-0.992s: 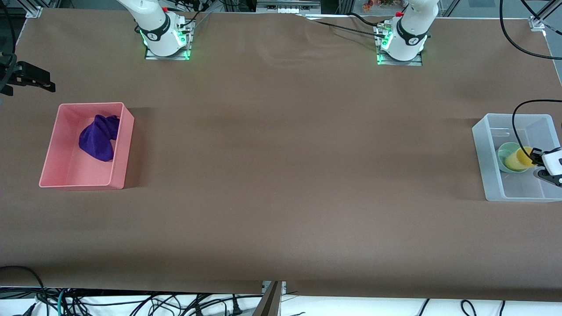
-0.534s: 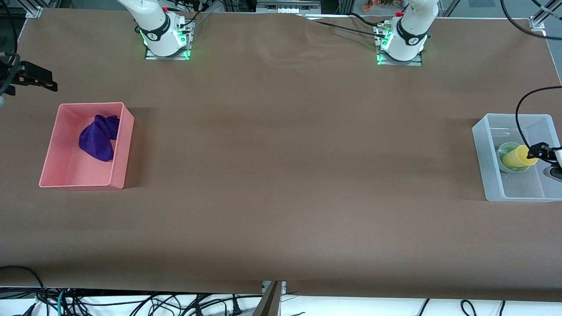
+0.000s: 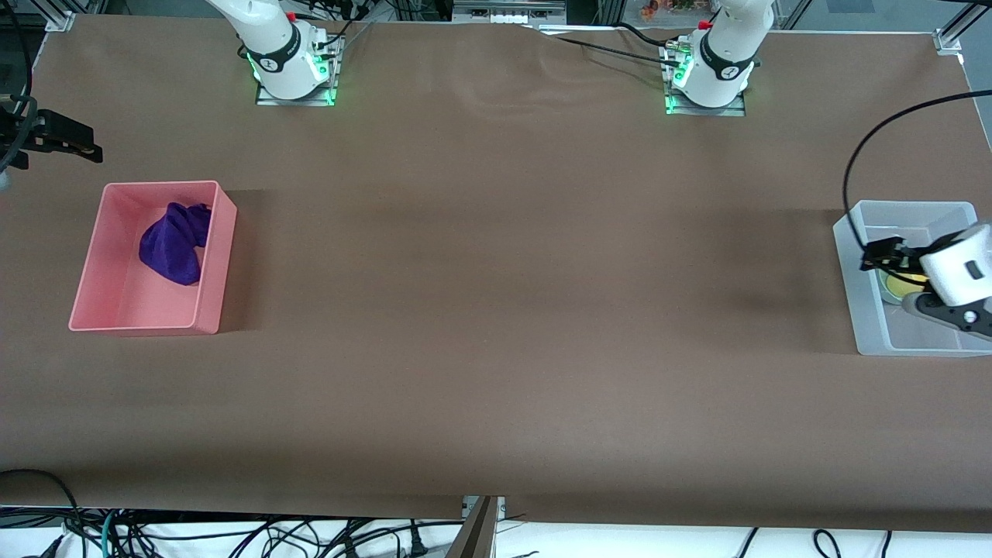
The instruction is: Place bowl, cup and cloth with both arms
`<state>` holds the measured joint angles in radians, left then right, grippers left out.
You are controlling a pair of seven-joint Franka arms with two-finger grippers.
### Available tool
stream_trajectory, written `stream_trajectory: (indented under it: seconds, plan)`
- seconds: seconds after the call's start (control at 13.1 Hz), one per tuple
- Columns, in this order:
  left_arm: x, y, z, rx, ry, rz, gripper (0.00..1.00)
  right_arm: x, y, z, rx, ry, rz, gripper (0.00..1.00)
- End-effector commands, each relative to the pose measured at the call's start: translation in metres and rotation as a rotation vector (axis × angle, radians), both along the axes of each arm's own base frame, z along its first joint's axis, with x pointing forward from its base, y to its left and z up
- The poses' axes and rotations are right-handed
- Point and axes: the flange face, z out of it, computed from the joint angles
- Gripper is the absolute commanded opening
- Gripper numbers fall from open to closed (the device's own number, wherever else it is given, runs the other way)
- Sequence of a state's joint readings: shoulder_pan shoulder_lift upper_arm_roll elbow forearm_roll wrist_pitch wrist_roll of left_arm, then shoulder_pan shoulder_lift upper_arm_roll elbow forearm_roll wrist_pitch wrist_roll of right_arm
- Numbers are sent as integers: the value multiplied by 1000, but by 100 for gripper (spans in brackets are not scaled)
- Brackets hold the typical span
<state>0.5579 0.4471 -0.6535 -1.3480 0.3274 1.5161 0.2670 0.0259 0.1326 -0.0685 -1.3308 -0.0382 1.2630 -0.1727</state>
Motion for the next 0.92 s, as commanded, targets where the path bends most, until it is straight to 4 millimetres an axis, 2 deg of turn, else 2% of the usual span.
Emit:
stream_trajectory:
  seconds: [0.0,0.15,0.31,0.38,0.61,0.69,0.84]
  plan:
    - [-5,-27,19,-62,-9,11,100,-3,1,4,-2,0,-11,100]
    - [-20,-61,43,-43,-28,19,100,-3,2,4,-2,-1,-9,100]
    - [-40,-73,61,-73,-39,86,100,-3,0,4,-1,-3,-9,100]
    - [-54,-78,63,-96,-35,131,100,-3,0,3,-1,-1,-6,100]
    - [-98,-87,67,-80,-186,231,100,-3,2,3,-2,-1,6,100]
    - [-107,-87,63,-76,-197,246,100,-2,2,3,-2,-2,6,100]
    - [-111,-86,62,-73,-191,247,100,-3,1,3,-2,-1,4,100]
